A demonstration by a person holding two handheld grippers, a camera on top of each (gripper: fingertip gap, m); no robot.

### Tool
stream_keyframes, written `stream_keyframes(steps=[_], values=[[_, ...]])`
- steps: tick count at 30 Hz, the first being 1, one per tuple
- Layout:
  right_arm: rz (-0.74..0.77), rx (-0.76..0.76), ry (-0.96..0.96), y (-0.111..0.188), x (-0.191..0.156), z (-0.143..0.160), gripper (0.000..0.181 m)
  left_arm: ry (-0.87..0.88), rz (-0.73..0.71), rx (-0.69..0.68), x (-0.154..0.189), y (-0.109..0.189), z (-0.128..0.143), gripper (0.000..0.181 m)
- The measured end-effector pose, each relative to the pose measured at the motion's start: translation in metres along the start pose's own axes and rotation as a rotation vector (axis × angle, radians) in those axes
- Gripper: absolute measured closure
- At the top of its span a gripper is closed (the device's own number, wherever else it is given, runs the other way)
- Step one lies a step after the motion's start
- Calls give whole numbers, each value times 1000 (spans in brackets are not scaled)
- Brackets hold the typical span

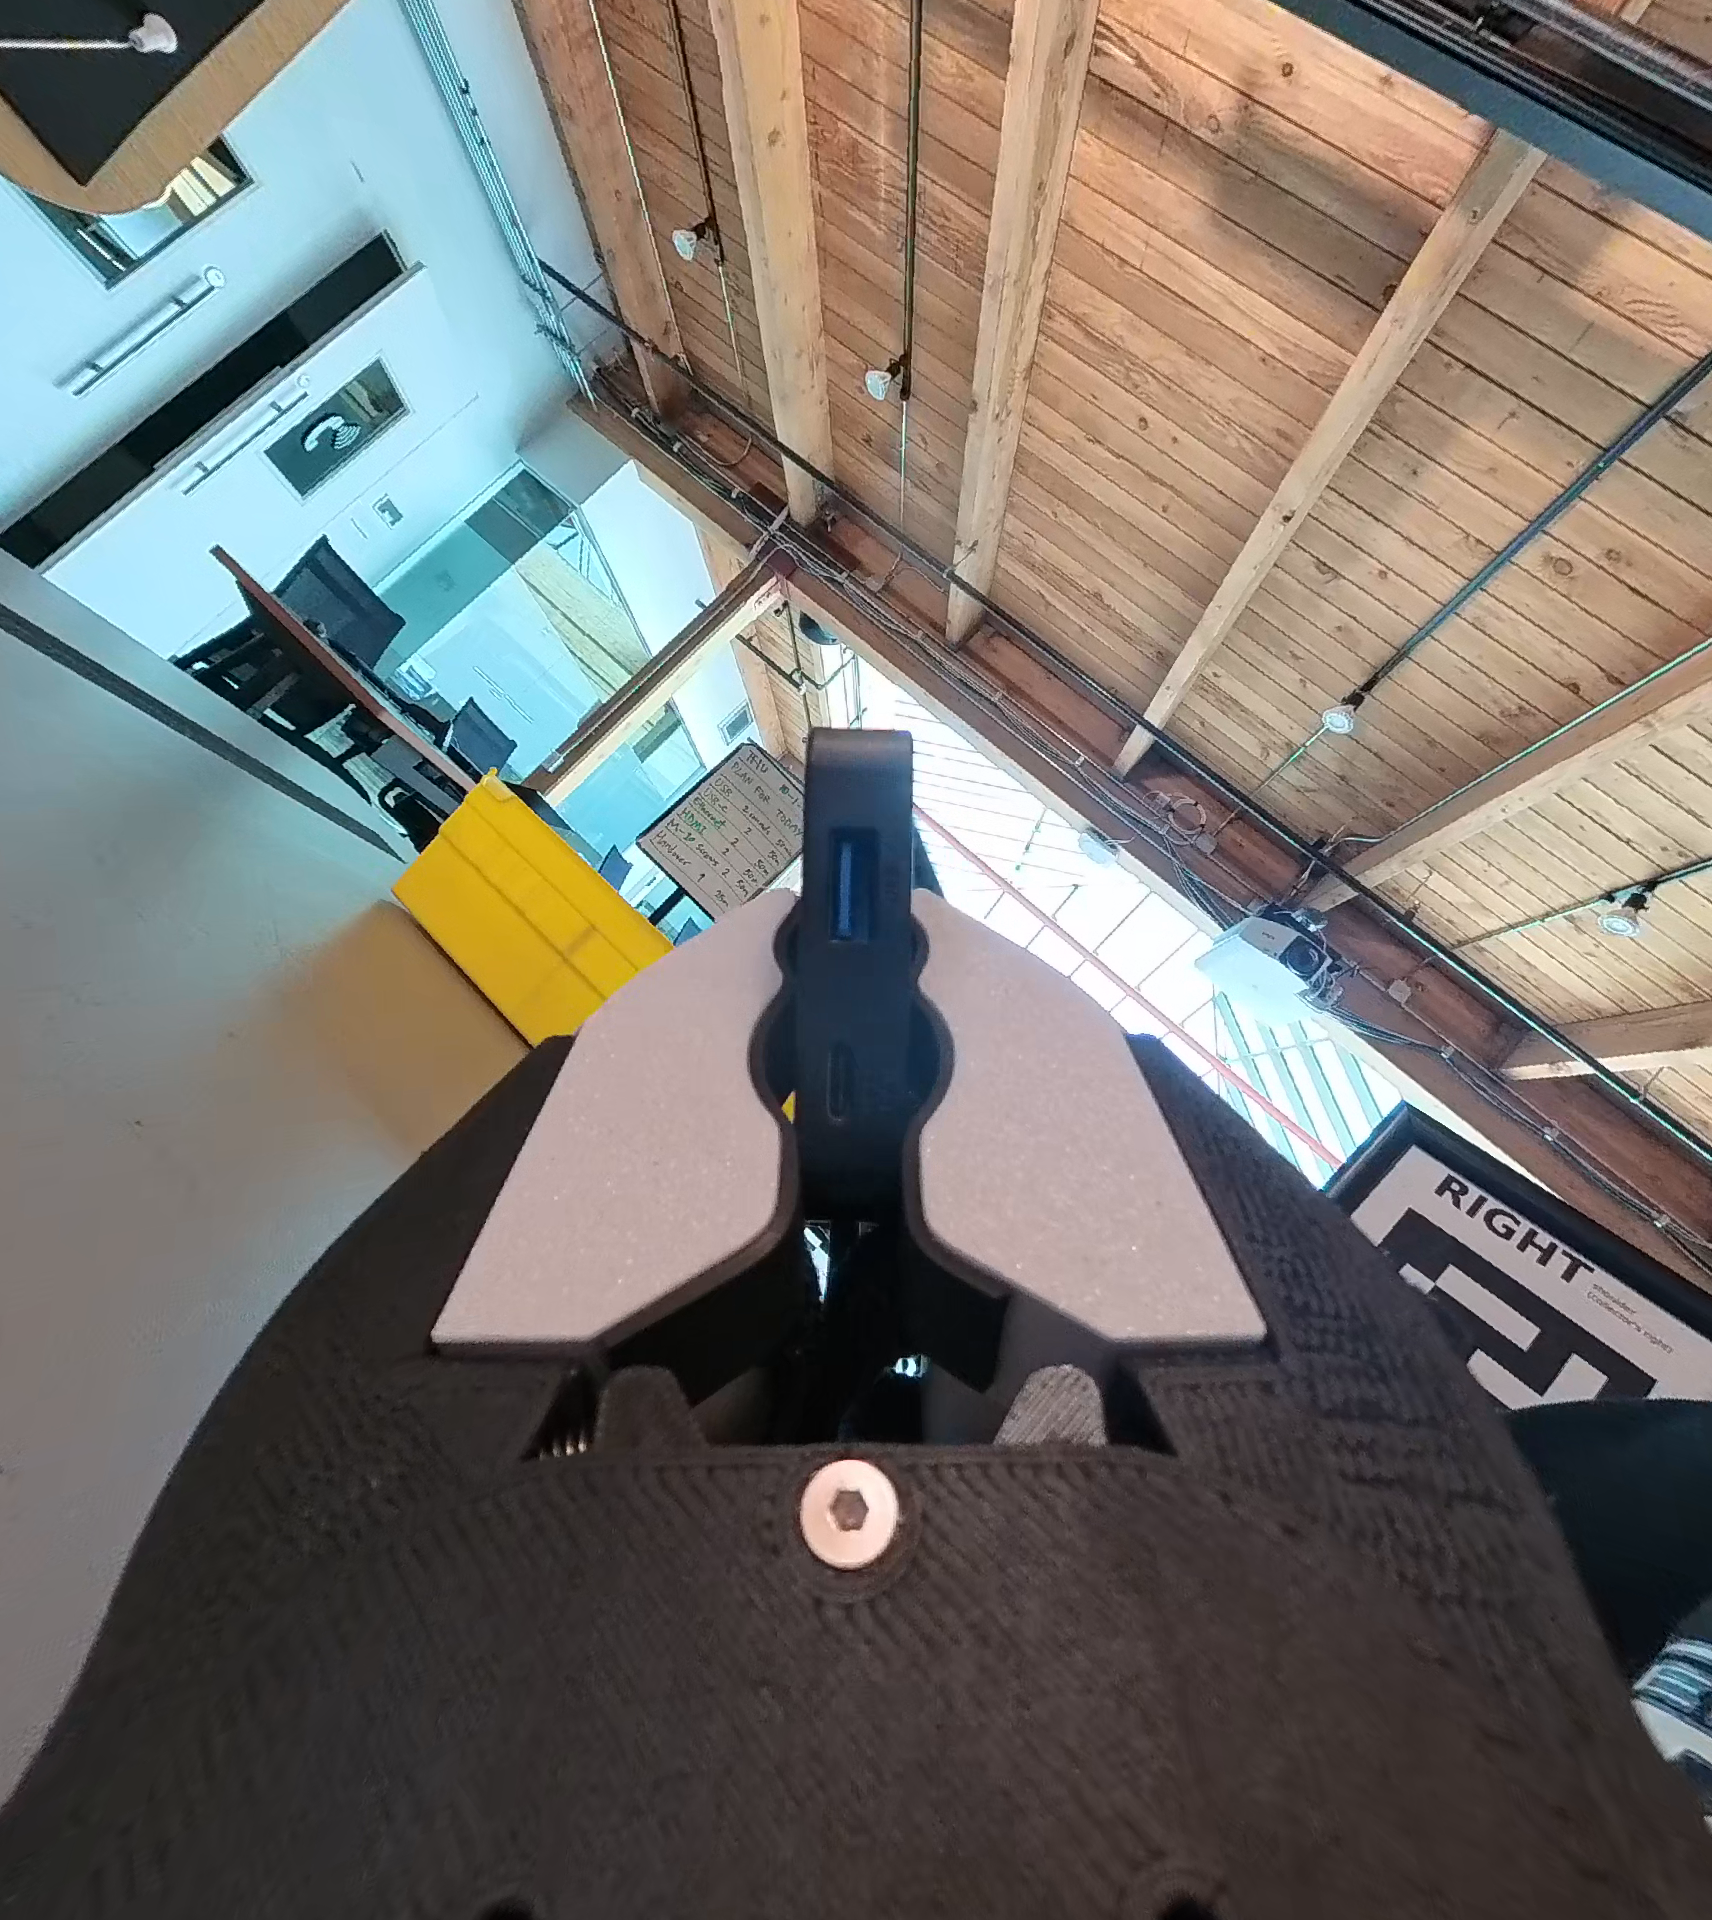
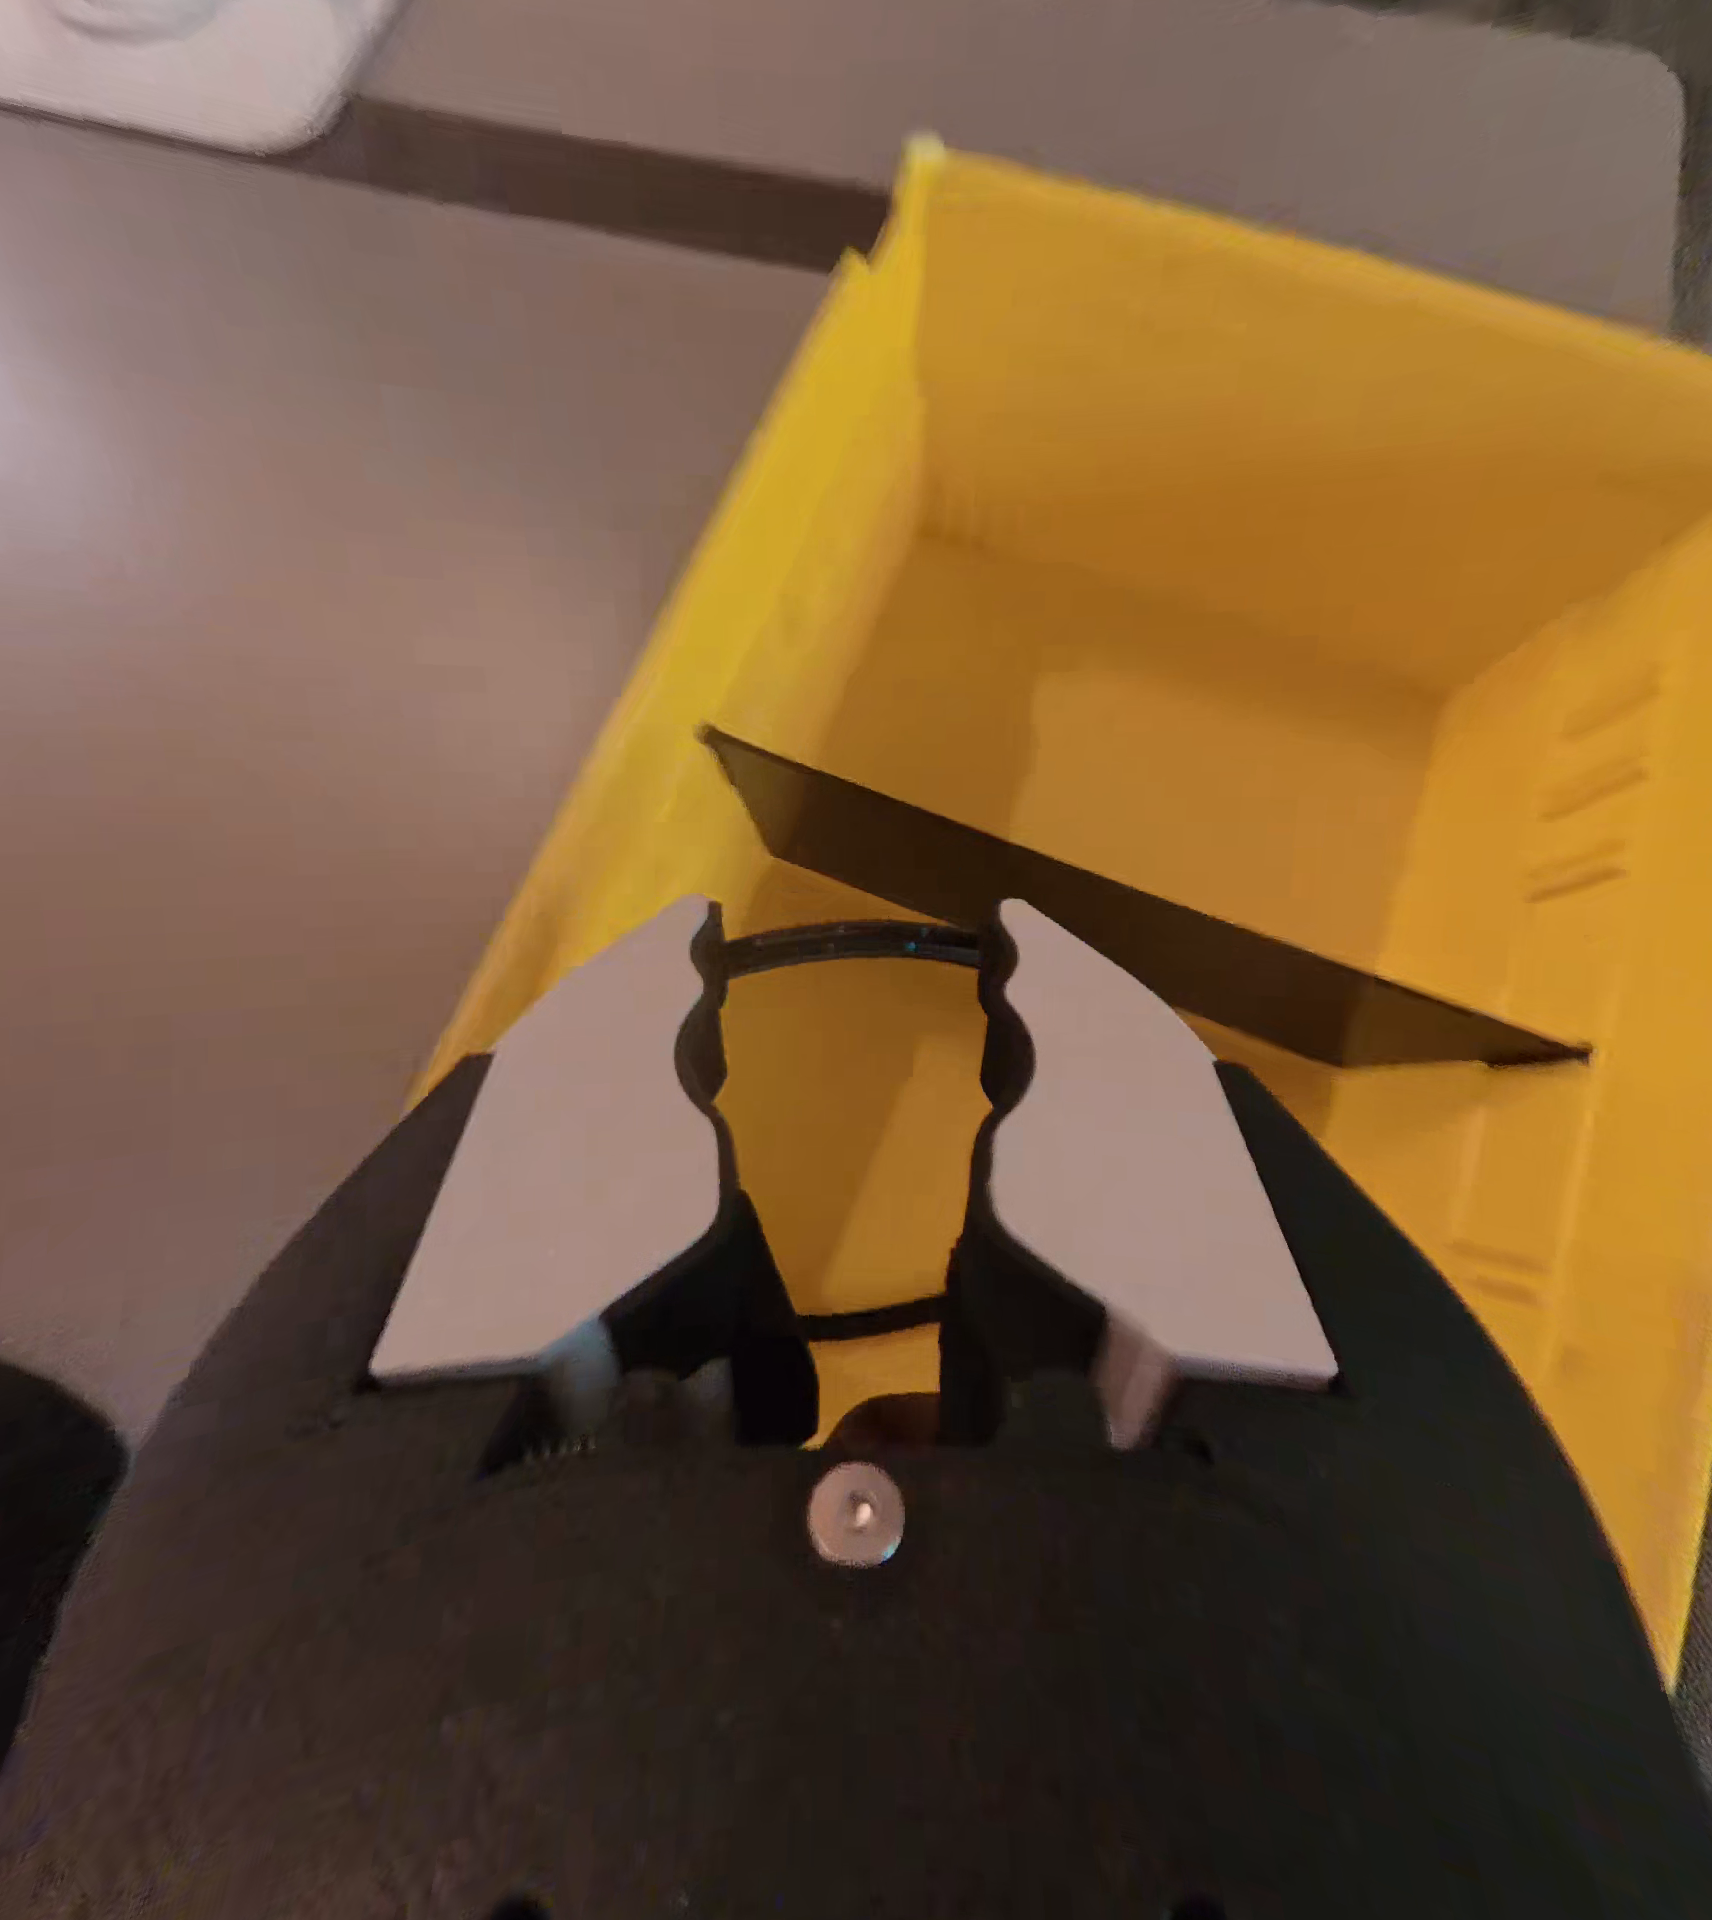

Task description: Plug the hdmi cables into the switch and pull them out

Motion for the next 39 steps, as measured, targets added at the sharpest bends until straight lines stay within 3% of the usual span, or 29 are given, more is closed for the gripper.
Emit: stream_keyframes(steps=[6, 13, 16, 20, 25, 26, 28, 30, 34, 39], values=[[87, -38, -32, -21, 3, 21, 149, 6, -2, -5, -1, 0, 0, 168], [106, -317, 2, -59, 6, 55, 148, 9, -6, -10, -1, 0, 0, 168], [113, -203, -37, -46, 7, 50, 145, 12, -5, -13, -2, 0, 1, 168], [79, 81, -136, -9, 3, 46, 143, 9, 3, -18, -1, 0, 1, 168], [-211, 368, -245, 44, -11, 55, 145, 11, 1, -16, -1, 0, 1, 168], [-310, 377, -240, 52, -15, 55, 137, 11, 1, -17, -1, 0, 1, 168], [-456, 324, -206, 65, -26, 59, 110, 13, 0, -19, -1, 0, 1, 168], [-447, 232, -129, 70, -37, 66, 104, 16, 1, -21, -2, 0, 1, 168], [-333, -85, 89, 57, -64, 80, 119, 14, 7, -29, -1, -1, 2, 168], [-319, -105, 109, 44, -81, 69, 146, 9, 17, -36, 1, -1, 3, 167]])
Point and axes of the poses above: each gripper's, where its closed fingertips meet, y back along the fingers, z out of its underside, x = y × z across the jaws, the point moved 9 cm from there along y, back along the fingers, and after that the axes turned 1 degree about x, right-handed, at the moved point
